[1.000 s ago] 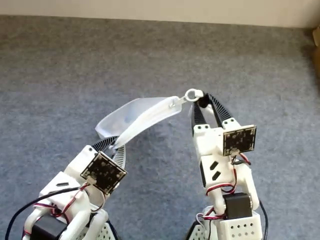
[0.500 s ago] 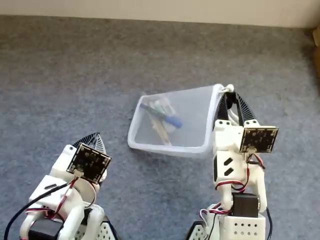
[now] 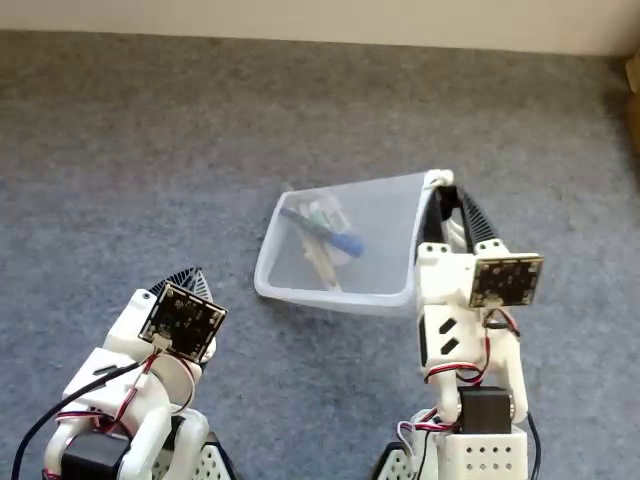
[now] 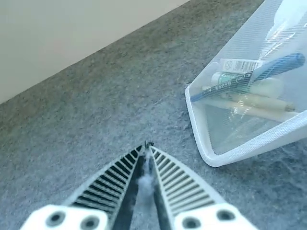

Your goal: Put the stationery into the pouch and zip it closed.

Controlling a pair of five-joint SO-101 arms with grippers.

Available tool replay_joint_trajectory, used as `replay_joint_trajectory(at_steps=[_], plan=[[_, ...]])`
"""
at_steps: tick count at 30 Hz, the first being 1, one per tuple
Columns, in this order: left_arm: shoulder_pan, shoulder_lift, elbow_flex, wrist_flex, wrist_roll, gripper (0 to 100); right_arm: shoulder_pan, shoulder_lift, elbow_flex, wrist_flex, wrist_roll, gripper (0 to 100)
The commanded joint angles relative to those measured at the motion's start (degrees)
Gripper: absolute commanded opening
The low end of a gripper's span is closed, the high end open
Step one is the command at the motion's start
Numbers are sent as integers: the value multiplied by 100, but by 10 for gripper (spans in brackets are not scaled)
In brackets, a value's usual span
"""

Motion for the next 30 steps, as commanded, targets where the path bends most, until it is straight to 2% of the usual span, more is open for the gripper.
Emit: replay_joint_trajectory(at_steps=[1, 7, 17, 30], plan=[[-66, -22, -40, 9, 62, 7, -462, 110, 75, -163, 0, 5], [-101, -22, -40, 9, 62, 7, -1341, 119, 251, -136, 607, 5], [-971, -22, 4, -352, 536, 7, -2246, 119, 664, -154, 756, 5], [-998, -22, 497, -870, 545, 7, -2273, 75, 611, -136, 756, 12]])
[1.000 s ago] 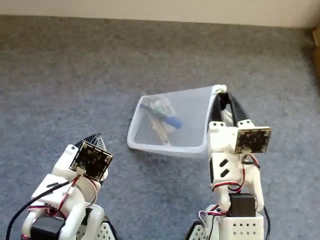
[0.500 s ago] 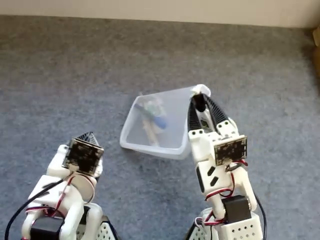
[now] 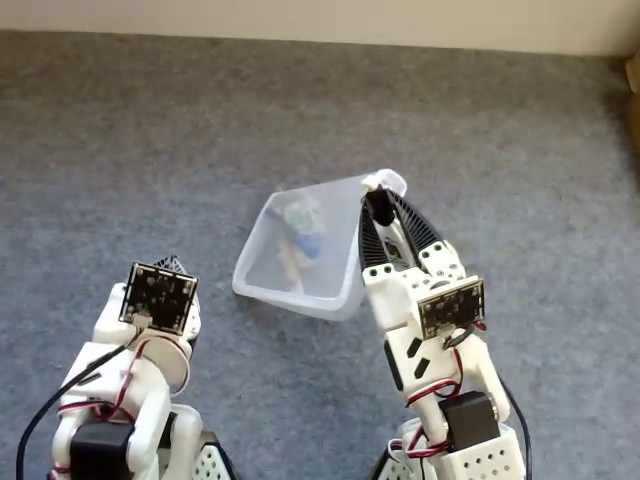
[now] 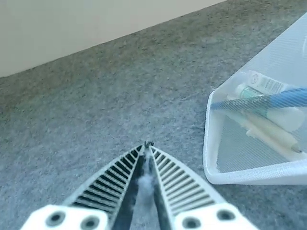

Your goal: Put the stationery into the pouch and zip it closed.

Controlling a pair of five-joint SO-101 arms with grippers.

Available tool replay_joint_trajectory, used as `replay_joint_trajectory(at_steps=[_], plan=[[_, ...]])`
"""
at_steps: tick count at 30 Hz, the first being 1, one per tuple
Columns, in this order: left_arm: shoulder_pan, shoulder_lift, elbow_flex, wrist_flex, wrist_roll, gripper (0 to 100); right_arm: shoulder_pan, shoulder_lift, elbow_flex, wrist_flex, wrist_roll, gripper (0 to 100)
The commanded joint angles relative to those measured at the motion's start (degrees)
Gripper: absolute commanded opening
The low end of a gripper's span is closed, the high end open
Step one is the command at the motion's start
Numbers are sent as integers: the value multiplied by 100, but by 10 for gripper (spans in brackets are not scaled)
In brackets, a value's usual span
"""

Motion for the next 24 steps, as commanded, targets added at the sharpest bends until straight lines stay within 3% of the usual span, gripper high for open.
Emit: replay_joint_trajectory(at_steps=[1, 6, 20, 24], plan=[[-110, -22, 57, -299, 70, 7, -330, 127, 242, 75, 132, 24], [-110, -22, 207, -466, 70, 7, -330, 127, 277, 84, 123, 142], [-110, -22, 215, -466, 70, 7, -57, 110, 242, 92, 105, 143], [-110, -22, 251, -466, 62, 7, 505, 110, 48, 365, 88, 145]])
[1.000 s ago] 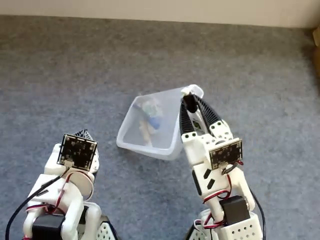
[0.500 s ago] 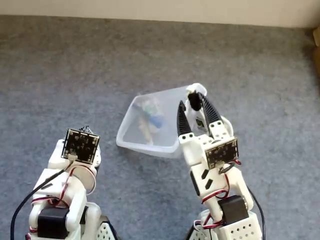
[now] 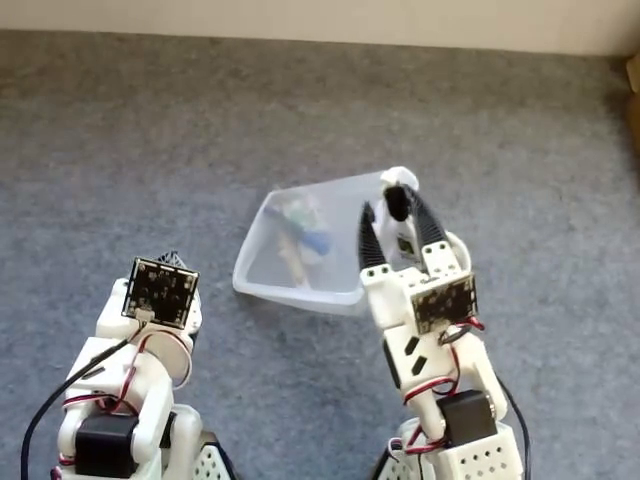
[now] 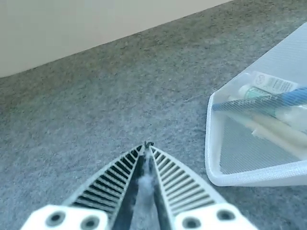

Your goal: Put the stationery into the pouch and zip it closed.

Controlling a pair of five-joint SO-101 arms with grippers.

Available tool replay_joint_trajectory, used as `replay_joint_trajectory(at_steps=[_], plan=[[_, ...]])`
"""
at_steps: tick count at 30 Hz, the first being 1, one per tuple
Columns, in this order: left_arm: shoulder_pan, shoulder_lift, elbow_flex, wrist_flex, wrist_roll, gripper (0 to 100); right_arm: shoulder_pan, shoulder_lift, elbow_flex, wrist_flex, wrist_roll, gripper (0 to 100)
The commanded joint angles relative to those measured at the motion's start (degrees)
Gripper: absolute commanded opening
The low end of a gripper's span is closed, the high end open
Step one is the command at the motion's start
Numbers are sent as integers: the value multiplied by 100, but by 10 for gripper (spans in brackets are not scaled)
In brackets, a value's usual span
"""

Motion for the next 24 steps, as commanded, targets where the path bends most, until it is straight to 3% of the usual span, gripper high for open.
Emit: replay_joint_trajectory(at_steps=[1, 13, 19, 24], plan=[[-57, -31, -13, -141, 62, 7, 356, 110, -215, 382, 53, 145], [-57, -31, -13, -141, 53, 7, 470, 92, -673, 848, 70, 142], [-57, -31, -4, -141, 53, 7, 470, -1341, -690, 1508, 88, 142], [-66, -31, 4, -176, 44, 7, 453, -980, -1253, 1754, 97, 142]])
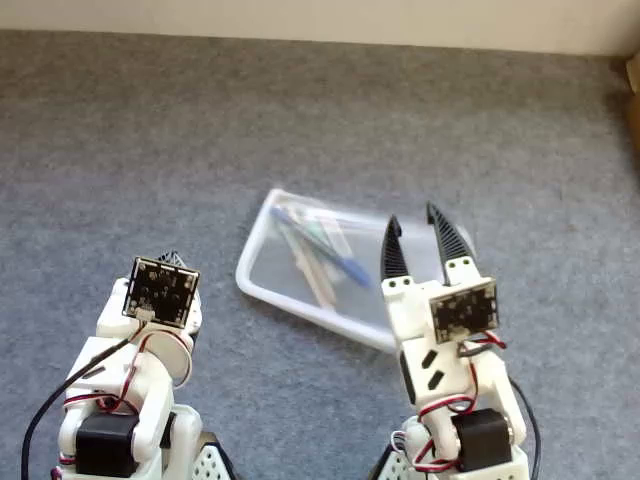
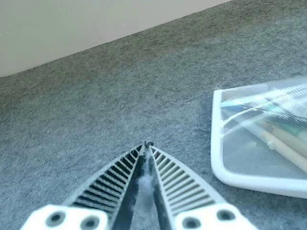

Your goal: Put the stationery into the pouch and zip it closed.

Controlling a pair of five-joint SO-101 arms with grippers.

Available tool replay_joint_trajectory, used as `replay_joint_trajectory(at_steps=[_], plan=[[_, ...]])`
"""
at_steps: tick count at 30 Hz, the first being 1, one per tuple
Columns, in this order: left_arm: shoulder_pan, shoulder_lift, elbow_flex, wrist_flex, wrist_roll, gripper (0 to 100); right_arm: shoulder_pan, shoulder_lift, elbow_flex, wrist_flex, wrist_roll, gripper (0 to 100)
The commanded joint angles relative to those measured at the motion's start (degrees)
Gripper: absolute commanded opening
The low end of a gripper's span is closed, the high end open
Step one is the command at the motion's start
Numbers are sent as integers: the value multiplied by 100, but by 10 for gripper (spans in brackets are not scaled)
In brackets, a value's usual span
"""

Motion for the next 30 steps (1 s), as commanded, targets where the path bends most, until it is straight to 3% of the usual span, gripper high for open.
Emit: replay_joint_trajectory(at_steps=[1, 7, 14, 20, 30], plan=[[-66, -31, -22, -202, 44, 7, 22, 119, -576, 22, 88, 142], [-66, -31, 40, -220, 53, 7, 13, -154, -611, 31, 88, 142], [-66, -31, 558, -888, 35, 7, 13, -136, -602, 40, 88, 139], [-66, -31, 734, -985, 44, 7, 40, -136, -567, 75, 88, 7], [-48, -31, 1262, -1785, 35, 7, 48, -136, 31, 1305, 79, 6]])
